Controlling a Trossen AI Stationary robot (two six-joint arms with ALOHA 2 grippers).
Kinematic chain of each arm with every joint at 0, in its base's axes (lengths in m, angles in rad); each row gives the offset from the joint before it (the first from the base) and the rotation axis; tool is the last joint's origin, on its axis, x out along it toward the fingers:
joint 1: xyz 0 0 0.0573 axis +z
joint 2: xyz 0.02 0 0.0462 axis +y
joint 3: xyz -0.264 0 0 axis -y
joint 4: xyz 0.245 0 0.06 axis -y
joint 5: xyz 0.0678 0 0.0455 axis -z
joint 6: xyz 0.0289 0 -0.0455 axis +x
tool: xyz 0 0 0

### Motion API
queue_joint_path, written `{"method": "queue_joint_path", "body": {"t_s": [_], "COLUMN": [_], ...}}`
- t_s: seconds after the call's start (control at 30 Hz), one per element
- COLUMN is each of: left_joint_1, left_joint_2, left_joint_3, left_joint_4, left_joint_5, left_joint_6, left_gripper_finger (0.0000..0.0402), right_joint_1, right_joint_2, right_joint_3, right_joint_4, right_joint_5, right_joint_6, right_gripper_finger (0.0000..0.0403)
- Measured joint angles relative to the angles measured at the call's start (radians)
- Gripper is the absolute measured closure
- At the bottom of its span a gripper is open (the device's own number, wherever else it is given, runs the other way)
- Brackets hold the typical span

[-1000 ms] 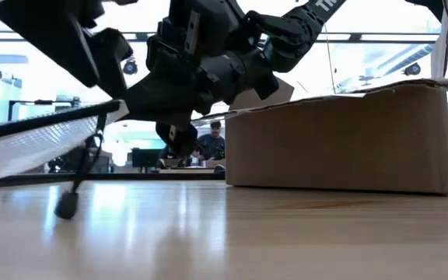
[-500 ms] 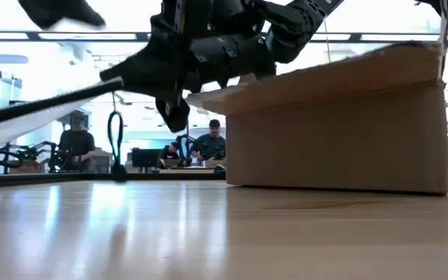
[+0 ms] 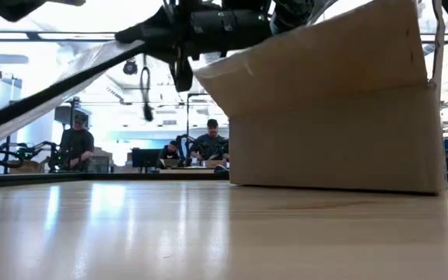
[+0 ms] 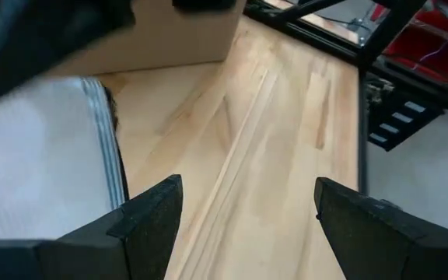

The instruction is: Unpack boxes

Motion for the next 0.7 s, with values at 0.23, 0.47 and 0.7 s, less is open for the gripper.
{"method": "queue_joint_path", "body": {"t_s": [0.23,0.47,0.7], "left_joint_1": [0.001,0.009,0.009], "left_joint_2": [0.000,-0.084,-0.139], "left_joint_3": [-0.002,0.015,0.009], "left_joint_4": [-0.044,-0.222,-0.357], "left_joint_5": [-0.077,-0.087,0.053], "left_joint_6": [0.080,0.205,0.104], "left_gripper_finger": [0.0125,0.0125,0.0125], "right_joint_1": [0.000,0.002,0.003], "right_joint_2": [-0.019,-0.019,-0.013], "right_joint_3": [0.000,0.000,0.000], "right_joint_4": [-0.049,-0.174,-0.396], "right_joint_5": [-0.009,-0.009,-0.009], "right_joint_6": [-0.025,-0.041,-0.089], "right_gripper_finger": [0.0403,0.0403,0.0403]}}
